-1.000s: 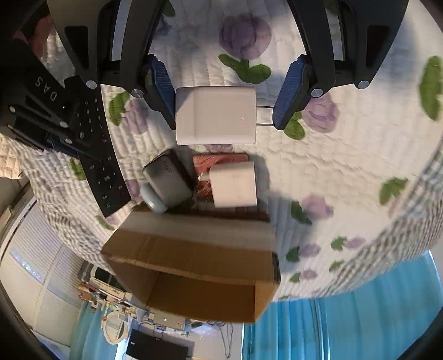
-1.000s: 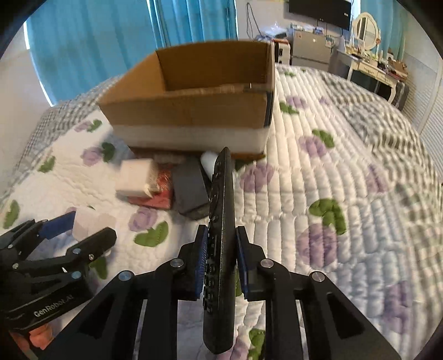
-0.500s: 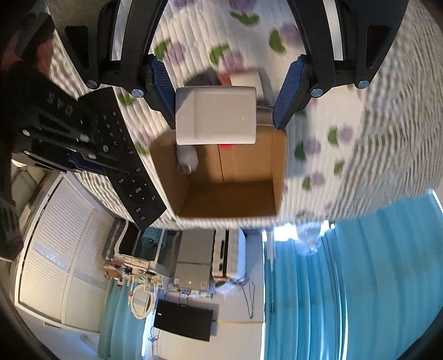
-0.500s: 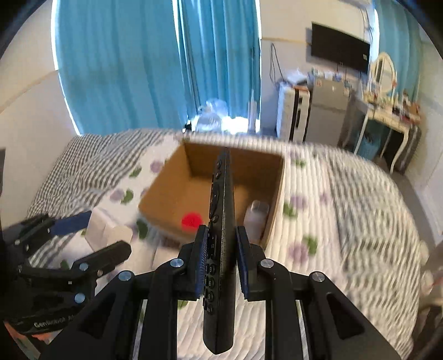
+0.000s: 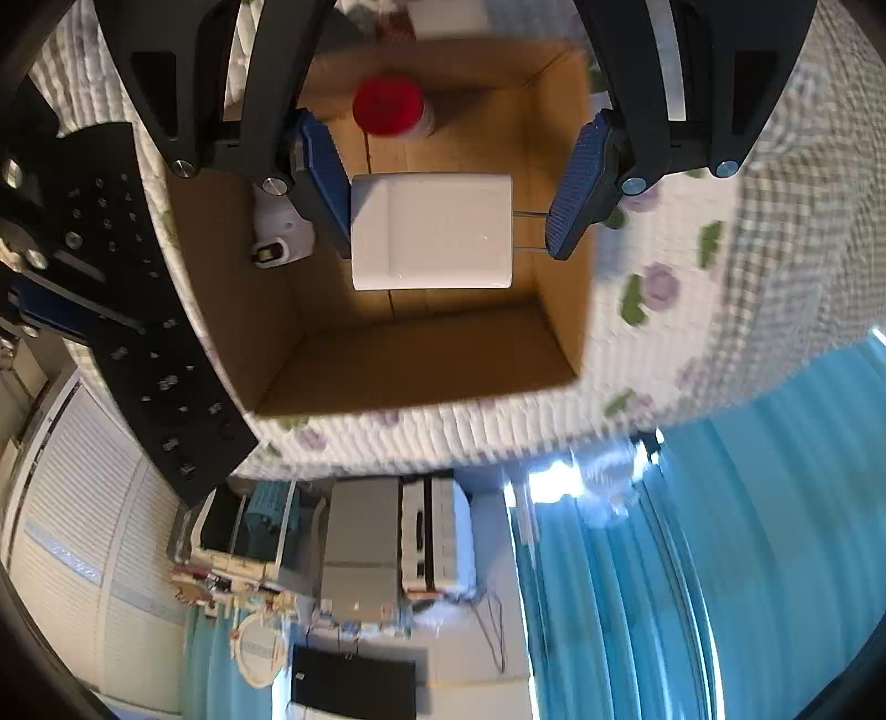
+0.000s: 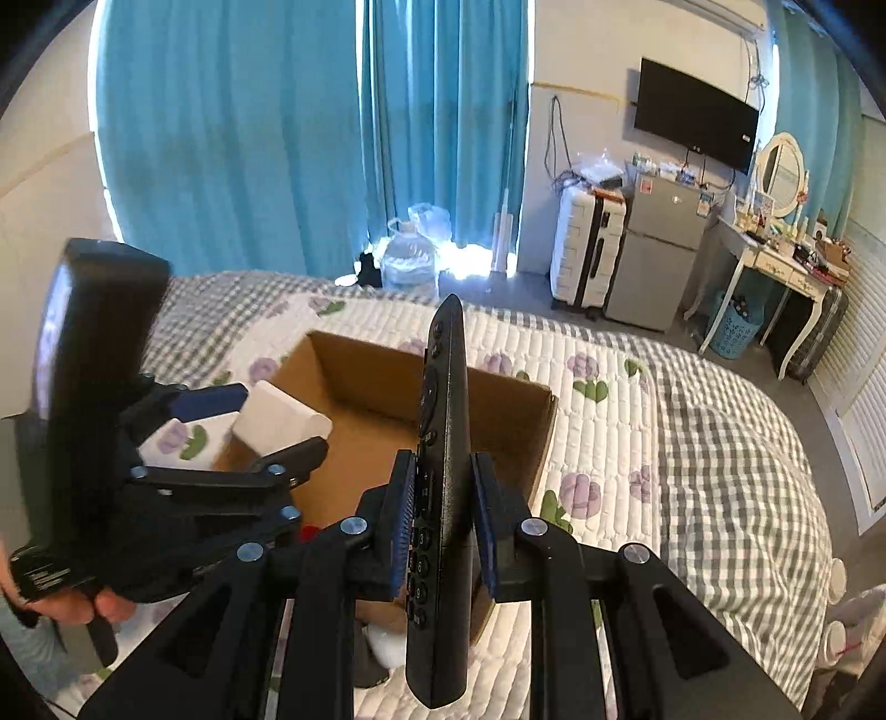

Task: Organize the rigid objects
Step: 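Carry the charger and remote into the box and open both tools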

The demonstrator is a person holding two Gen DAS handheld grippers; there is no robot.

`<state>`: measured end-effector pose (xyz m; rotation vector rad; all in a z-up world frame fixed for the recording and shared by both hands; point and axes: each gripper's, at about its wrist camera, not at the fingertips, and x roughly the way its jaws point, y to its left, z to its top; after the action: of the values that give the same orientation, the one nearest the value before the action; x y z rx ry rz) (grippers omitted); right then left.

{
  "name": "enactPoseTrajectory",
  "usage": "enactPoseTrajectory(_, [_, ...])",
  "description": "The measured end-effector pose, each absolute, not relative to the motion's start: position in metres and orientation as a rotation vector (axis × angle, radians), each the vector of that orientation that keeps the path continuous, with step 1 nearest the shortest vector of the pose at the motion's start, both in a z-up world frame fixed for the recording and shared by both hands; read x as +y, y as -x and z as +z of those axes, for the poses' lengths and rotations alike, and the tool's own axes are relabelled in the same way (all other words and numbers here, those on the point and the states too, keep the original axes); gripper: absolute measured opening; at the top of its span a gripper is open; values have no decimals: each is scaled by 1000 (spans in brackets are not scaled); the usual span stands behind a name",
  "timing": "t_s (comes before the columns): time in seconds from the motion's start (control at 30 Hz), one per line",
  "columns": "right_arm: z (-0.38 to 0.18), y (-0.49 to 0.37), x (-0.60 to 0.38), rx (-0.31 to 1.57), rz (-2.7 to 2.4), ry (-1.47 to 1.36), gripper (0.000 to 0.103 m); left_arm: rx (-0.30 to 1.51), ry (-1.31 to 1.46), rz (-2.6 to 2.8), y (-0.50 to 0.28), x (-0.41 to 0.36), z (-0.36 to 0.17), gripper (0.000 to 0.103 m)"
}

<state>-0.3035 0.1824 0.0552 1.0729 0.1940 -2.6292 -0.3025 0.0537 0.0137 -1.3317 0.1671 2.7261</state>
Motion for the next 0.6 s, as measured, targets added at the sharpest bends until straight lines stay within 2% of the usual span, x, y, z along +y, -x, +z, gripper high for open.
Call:
enactPoseTrajectory(0.1, [37, 318, 186, 208, -2610, -1105, 19, 157, 1370, 2702, 318, 56, -11, 69])
enactPoseTrajectory(0.2, [23, 327, 189, 200, -2594, -1125, 19, 220, 1356, 2699, 316, 63, -23, 69])
enactPoseTrajectory(0.33, [13, 334, 193, 191, -2587, -1138, 19, 310, 1292, 2714, 311, 74, -21, 71])
enactPoseTrajectory(0.6, [15, 344, 185, 204, -2585, -1150, 19, 263, 1235, 2796, 308, 57, 1, 75])
